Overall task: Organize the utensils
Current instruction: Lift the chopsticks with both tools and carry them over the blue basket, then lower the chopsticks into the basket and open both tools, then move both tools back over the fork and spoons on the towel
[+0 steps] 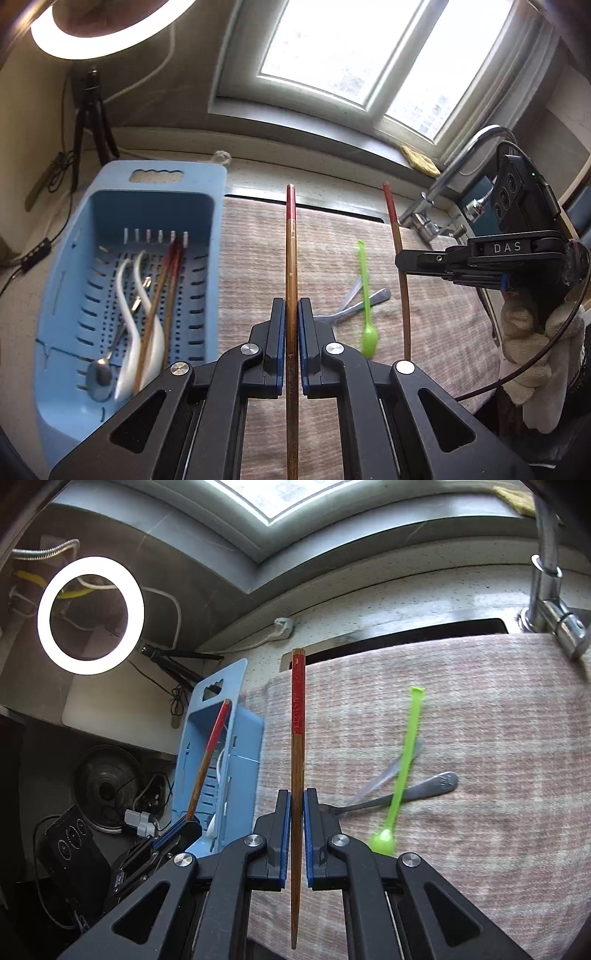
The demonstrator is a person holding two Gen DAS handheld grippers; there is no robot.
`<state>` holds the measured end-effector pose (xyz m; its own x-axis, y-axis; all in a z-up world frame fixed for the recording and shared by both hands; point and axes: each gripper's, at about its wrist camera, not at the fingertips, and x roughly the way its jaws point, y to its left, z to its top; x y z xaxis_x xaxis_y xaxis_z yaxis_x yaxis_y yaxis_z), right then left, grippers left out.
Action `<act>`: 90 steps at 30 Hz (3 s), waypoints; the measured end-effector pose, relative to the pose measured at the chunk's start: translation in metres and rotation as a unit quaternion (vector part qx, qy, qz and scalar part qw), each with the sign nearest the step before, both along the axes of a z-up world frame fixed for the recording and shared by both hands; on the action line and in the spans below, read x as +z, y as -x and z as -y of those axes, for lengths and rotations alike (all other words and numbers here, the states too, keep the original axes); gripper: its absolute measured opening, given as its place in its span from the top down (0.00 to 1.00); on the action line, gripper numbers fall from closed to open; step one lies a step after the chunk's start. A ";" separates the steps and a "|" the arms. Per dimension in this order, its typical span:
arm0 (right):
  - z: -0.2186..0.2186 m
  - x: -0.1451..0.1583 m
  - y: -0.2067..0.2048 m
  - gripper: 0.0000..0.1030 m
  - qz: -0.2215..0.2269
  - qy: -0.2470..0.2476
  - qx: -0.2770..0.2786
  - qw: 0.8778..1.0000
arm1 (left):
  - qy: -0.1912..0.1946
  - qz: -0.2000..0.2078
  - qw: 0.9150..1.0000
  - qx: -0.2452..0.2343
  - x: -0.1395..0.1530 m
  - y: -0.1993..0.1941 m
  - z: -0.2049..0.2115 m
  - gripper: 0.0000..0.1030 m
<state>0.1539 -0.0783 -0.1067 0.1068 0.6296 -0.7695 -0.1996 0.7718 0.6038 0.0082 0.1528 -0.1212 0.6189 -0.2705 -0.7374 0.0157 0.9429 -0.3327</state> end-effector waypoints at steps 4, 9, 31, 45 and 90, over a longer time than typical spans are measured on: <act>-0.047 0.006 -0.002 0.94 0.004 -0.011 0.026 1.000 | -0.008 -0.001 0.999 0.032 -0.004 0.008 -0.034 0.95; -0.104 0.006 -0.005 0.94 0.008 -0.014 0.055 0.998 | -0.004 -0.009 0.998 0.068 -0.015 0.007 -0.068 0.95; -0.175 -0.027 -0.014 0.76 0.009 0.063 0.120 0.991 | -0.029 -0.018 0.987 0.160 -0.017 0.026 -0.111 0.83; -0.113 0.010 0.003 0.64 0.077 0.050 0.118 0.989 | -0.037 0.022 0.988 0.151 0.005 0.060 -0.046 0.72; 0.033 -0.067 -0.004 0.64 -0.003 0.177 0.081 0.981 | -0.006 -0.013 0.994 0.106 -0.043 0.061 0.109 0.57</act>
<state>0.1574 -0.1112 -0.1733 0.0230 0.3315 -0.9432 -0.3338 0.8918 0.3053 -0.0525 0.0436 -0.1640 0.6417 -0.1269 -0.7563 -0.1931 0.9277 -0.3195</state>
